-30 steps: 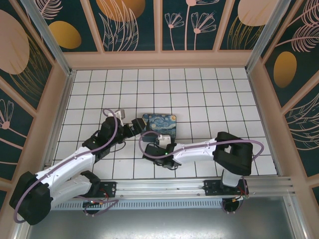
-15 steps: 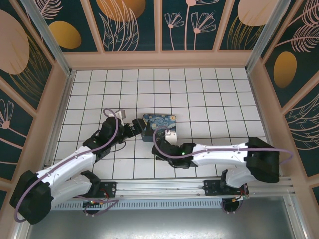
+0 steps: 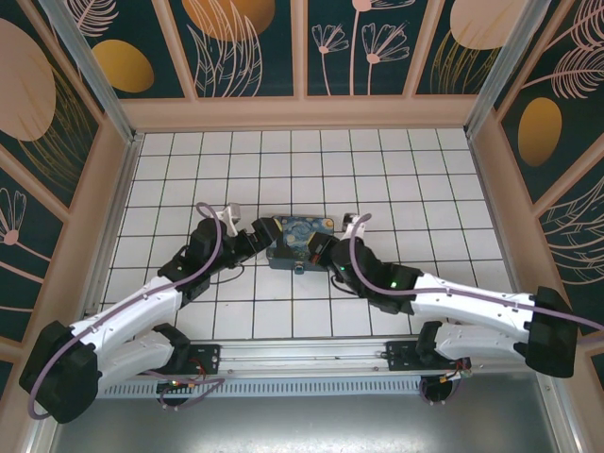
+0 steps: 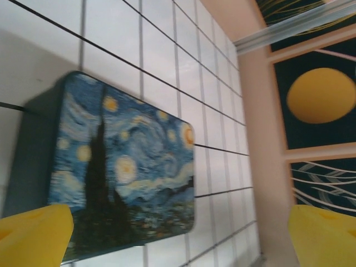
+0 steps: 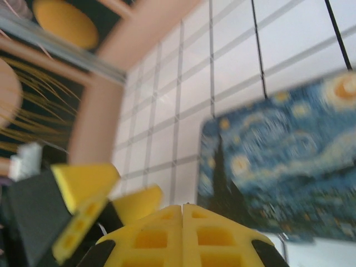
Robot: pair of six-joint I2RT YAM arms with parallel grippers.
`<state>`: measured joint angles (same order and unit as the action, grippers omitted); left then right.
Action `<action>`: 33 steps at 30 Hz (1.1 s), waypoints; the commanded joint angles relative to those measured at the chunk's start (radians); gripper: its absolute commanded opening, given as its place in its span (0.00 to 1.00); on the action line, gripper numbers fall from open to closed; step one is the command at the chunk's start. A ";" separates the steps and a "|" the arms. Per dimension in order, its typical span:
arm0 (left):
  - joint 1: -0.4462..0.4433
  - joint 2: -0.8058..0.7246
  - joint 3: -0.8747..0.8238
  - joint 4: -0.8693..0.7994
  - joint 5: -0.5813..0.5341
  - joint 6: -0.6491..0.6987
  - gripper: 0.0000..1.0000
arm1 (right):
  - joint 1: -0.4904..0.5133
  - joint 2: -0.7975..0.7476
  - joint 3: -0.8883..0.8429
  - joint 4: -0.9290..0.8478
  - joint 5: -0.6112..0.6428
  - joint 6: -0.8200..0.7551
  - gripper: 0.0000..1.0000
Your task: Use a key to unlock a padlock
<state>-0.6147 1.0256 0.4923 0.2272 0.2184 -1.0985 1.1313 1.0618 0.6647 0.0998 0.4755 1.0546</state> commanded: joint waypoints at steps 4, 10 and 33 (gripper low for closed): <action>-0.003 0.030 0.067 0.229 0.135 -0.245 0.95 | -0.043 -0.054 -0.097 0.348 0.122 -0.041 0.00; -0.004 0.066 0.050 0.431 0.153 -0.502 0.89 | -0.045 -0.041 -0.160 0.544 0.172 -0.065 0.00; -0.006 0.106 -0.008 0.607 0.168 -0.759 0.67 | -0.034 0.254 -0.078 0.963 0.130 -0.114 0.00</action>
<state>-0.6147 1.1328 0.4957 0.7677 0.3672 -1.8198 1.0927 1.2911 0.5465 0.9642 0.6296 0.9665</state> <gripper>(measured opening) 0.675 0.047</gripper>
